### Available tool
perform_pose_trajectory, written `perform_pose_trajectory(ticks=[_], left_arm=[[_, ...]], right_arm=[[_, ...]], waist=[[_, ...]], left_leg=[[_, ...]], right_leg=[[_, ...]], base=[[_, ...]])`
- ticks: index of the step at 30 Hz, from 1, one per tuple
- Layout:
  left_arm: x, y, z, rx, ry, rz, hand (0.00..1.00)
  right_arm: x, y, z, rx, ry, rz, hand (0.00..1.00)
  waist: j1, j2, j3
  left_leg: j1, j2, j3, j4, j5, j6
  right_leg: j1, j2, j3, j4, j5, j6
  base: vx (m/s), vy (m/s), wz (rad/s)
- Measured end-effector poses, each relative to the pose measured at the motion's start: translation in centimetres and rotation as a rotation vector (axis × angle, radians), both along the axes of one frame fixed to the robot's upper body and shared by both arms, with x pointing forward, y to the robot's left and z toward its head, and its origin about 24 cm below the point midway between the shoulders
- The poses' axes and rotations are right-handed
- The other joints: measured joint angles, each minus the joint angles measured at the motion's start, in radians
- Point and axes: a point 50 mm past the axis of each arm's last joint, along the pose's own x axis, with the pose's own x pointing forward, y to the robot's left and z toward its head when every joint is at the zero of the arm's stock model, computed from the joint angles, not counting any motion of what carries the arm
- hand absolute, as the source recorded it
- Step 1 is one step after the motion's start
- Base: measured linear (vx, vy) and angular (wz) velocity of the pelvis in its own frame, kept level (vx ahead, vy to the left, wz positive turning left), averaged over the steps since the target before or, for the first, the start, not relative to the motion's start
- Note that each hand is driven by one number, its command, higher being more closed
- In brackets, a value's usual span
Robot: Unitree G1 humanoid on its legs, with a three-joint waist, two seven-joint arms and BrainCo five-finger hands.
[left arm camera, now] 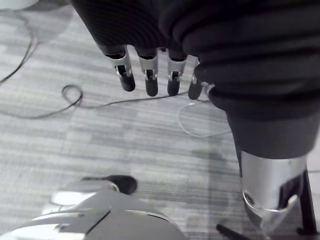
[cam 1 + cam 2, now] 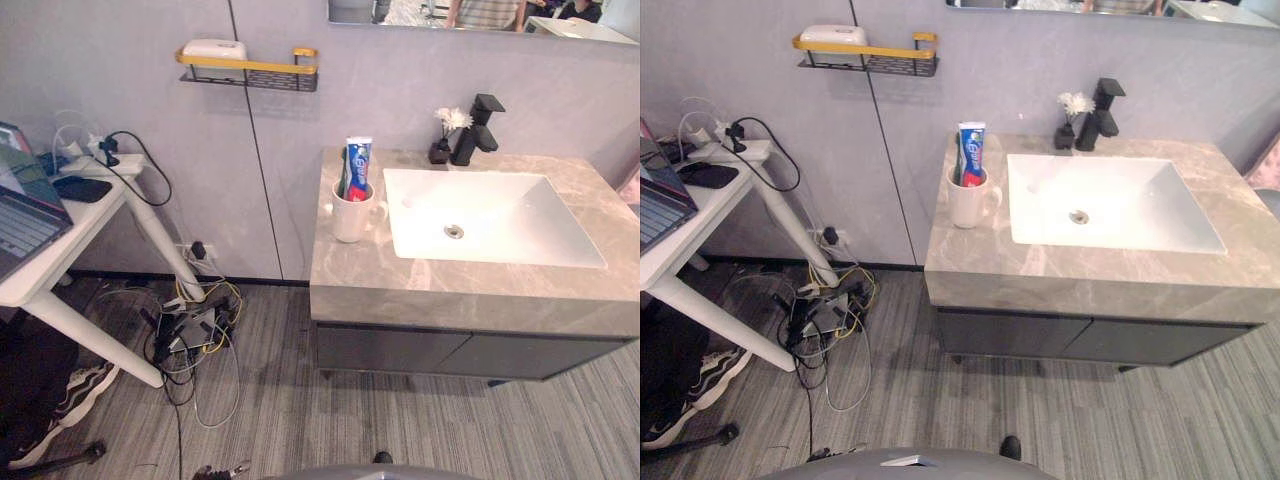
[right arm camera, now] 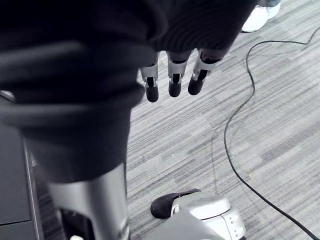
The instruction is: Organize washtable
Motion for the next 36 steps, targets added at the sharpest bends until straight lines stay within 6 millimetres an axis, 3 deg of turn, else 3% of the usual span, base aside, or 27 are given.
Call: perform_pose_trajectory(ticks=[3, 8, 11, 14, 15, 17, 20, 24, 27, 29, 36], left_arm=[[-0.8, 0.2, -0.1, -0.035, -0.002, 0.112, 0.00], [-1.1, 0.1, -0.2, -0.097, -0.080, 0.348, 0.00], [0.2, -0.4, -0.1, -0.121, -0.175, 0.455, 0.00], [4.2, -0.8, 1.5, -0.157, -0.406, 0.560, 0.00], [7.1, -0.6, 3.6, -0.165, -0.578, 0.541, 0.00], [10.2, -0.1, 6.7, -0.160, -0.782, 0.516, 0.00], [15.0, 0.4, 13.2, -0.183, -1.160, 0.484, 0.00], [17.1, -1.1, 18.8, -0.234, -1.401, 0.352, 0.00], [18.1, -4.1, 23.3, -0.330, -1.580, 0.187, 0.00], [18.4, -6.1, 25.2, -0.392, -1.649, 0.075, 0.00], [19.2, -11.2, 28.3, -0.615, -1.739, -0.217, 0.00]], right_arm=[[0.6, 0.0, -0.1, 0.036, -0.035, -0.032, 0.00], [4.7, 0.3, -0.2, 0.055, -0.154, 0.019, 0.00], [6.3, 0.6, -0.1, 0.058, -0.205, 0.047, 0.00], [7.3, 0.9, 0.1, 0.054, -0.230, 0.133, 0.00], [7.7, 1.2, 0.1, 0.054, -0.238, 0.177, 0.00], [8.0, 1.4, 0.2, 0.056, -0.244, 0.217, 0.00], [8.6, 1.5, 0.2, 0.056, -0.247, 0.287, 0.00], [8.9, 1.6, 0.3, 0.061, -0.247, 0.347, 0.00], [9.1, 1.6, 0.3, 0.066, -0.249, 0.370, 0.00], [9.1, 1.7, 0.3, 0.069, -0.253, 0.380, 0.00], [9.4, 1.3, 0.4, 0.060, -0.263, 0.411, 0.00]], waist=[[-0.001, -0.004, 0.001], [0.000, -0.006, 0.000], [0.000, -0.003, 0.002], [0.000, 0.001, 0.012], [0.002, 0.000, 0.012], [0.002, 0.000, 0.013], [0.000, 0.005, 0.016], [-0.003, 0.006, 0.015], [-0.002, 0.006, 0.014], [-0.003, 0.006, 0.014], [-0.007, 0.005, 0.013]], left_leg=[[0.008, 0.000, -0.010, -0.014, 0.000, 0.000], [0.019, -0.002, -0.018, -0.018, 0.005, 0.007], [0.023, -0.004, -0.022, -0.025, 0.005, 0.007], [0.029, -0.006, -0.032, -0.028, 0.005, 0.007], [0.027, -0.007, -0.038, -0.028, 0.005, 0.007], [0.016, -0.009, -0.046, -0.028, 0.005, 0.008], [0.009, -0.010, -0.056, -0.026, 0.008, 0.012], [-0.006, -0.012, -0.061, -0.012, 0.008, 0.011], [-0.023, -0.017, -0.063, 0.004, 0.008, 0.011], [-0.023, -0.018, -0.055, 0.007, 0.008, 0.011], [-0.043, -0.023, -0.017, 0.032, 0.005, 0.014]], right_leg=[[0.007, -0.001, -0.012, 0.000, -0.006, -0.001], [0.009, -0.001, -0.016, 0.000, -0.005, -0.001], [0.011, -0.002, -0.022, 0.000, -0.005, -0.001], [0.022, -0.005, -0.042, 0.000, -0.005, -0.001], [0.022, -0.006, -0.046, 0.000, -0.006, 0.000], [0.022, -0.007, -0.051, 0.000, -0.006, 0.000], [0.021, -0.010, -0.061, 0.000, -0.006, 0.000], [0.013, -0.013, -0.066, 0.000, -0.006, 0.000], [0.000, -0.017, -0.064, 0.001, -0.003, 0.003], [-0.002, -0.018, -0.055, 0.002, 0.001, 0.005], [-0.031, -0.023, -0.013, 0.001, 0.026, 0.004]], base=[[0.06, -0.004, 0.15], [0.07, -0.001, 0.03], [0.06, 0.005, 0.04], [0.02, 0.010, 0.11], [0.00, 0.009, 0.11], [-0.04, 0.007, 0.11], [-0.02, -0.001, 0.09], [0.00, 0.000, 0.06], [0.01, 0.002, 0.04], [-0.02, 0.011, -0.09], [-0.07, 0.025, -0.17]])
